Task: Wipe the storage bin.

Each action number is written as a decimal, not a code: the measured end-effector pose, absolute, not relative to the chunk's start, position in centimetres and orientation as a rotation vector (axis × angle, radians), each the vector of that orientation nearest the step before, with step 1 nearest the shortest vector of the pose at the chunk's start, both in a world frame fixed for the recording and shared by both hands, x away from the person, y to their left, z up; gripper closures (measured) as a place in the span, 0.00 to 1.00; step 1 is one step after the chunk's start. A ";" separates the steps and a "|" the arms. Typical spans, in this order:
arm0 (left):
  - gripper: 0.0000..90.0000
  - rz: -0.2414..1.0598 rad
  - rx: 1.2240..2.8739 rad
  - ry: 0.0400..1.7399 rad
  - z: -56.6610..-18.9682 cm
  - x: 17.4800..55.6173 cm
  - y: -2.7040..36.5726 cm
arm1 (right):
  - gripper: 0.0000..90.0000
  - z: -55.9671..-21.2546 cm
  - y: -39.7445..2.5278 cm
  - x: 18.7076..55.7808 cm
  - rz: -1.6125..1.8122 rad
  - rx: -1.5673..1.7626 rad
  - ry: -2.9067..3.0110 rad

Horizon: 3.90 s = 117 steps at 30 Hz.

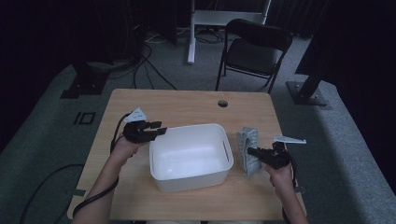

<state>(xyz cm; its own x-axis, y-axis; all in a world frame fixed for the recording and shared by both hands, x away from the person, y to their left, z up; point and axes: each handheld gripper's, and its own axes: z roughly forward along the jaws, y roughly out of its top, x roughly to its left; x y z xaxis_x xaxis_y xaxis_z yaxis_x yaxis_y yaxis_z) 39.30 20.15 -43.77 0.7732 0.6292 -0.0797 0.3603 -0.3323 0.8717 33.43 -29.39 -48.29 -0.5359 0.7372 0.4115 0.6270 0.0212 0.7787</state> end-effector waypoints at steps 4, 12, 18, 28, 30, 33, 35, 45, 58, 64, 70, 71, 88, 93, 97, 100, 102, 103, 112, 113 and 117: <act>0.74 0.319 1.974 0.732 -43.8 39.2 19.7 | 0.86 -48.2 -29.4 33.4 1.555 1.454 2.160; 0.82 0.327 1.977 0.752 -44.0 39.1 19.6 | 0.86 -48.2 -29.5 33.4 1.552 1.453 2.156; 0.84 0.343 1.963 0.775 -44.0 38.8 19.6 | 0.86 -48.2 -29.5 33.4 1.549 1.454 2.156; 0.94 0.331 1.915 0.845 -44.3 37.8 20.2 | 0.86 -48.2 -29.5 33.5 1.550 1.456 2.153; 0.94 0.345 1.911 0.866 -44.2 37.4 20.2 | 0.86 -48.2 -29.6 33.5 1.551 1.456 2.152; 0.94 0.349 1.898 0.903 -44.2 37.1 20.1 | 0.86 -48.1 -29.5 33.5 1.550 1.456 2.151; 0.94 0.365 1.897 0.885 -44.3 36.9 20.0 | 0.86 -48.1 -29.6 33.5 1.552 1.457 2.149; 0.74 0.330 1.903 0.840 -43.9 38.5 19.5 | 0.86 -48.0 -29.7 33.4 1.556 1.460 2.142; 0.94 0.331 1.934 0.862 -44.0 38.6 18.8 | 0.86 -48.1 -29.7 33.3 1.558 1.461 2.143; 0.97 0.373 1.922 0.906 -43.9 37.5 19.1 | 0.86 -48.1 -29.7 33.3 1.560 1.462 2.142; 0.97 0.400 1.888 0.986 -43.9 36.4 19.3 | 0.86 -48.2 -29.6 33.4 1.555 1.455 2.151; 0.97 0.403 1.891 0.984 -43.9 36.2 19.2 | 0.86 -48.2 -29.5 33.4 1.556 1.455 2.152; 0.95 0.398 1.861 1.034 -44.9 35.0 19.6 | 0.86 -48.1 -29.3 33.4 1.561 1.448 2.157; 0.94 0.392 1.857 1.042 -44.9 34.3 20.0 | 0.86 -48.0 -29.4 33.2 1.567 1.442 2.154; 0.94 0.391 1.855 1.047 -44.9 33.9 20.5 | 0.86 -47.9 -29.5 33.1 1.574 1.442 2.151; 0.94 0.390 1.842 1.048 -45.0 33.6 20.9 | 0.86 -47.7 -29.5 32.9 1.583 1.433 2.151; 0.94 0.397 1.837 1.044 -45.1 33.6 20.9 | 0.86 -47.5 -29.4 32.8 1.594 1.423 2.148; 0.94 0.404 1.837 1.041 -45.1 33.6 20.8 | 0.86 -47.3 -29.3 32.7 1.598 1.417 2.146; 0.95 0.423 1.842 0.999 -45.3 33.9 20.7 | 0.86 -45.5 -28.9 31.9 1.671 1.317 2.098; 0.95 0.425 1.843 0.997 -45.3 34.0 20.7 | 0.86 -45.3 -28.7 31.8 1.670 1.305 2.098; 0.95 0.425 1.842 0.994 -45.3 34.1 20.5 | 0.86 -44.8 -27.6 31.8 1.658 1.255 2.119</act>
<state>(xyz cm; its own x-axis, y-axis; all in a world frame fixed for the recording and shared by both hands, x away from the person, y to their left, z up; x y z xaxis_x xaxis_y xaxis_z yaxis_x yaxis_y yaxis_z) 34.13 20.54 -45.34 0.6065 0.7845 -0.1295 0.4482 -0.2027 0.8707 31.75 -27.64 -44.78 -0.6305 0.6951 0.3455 0.5027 0.0265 0.8640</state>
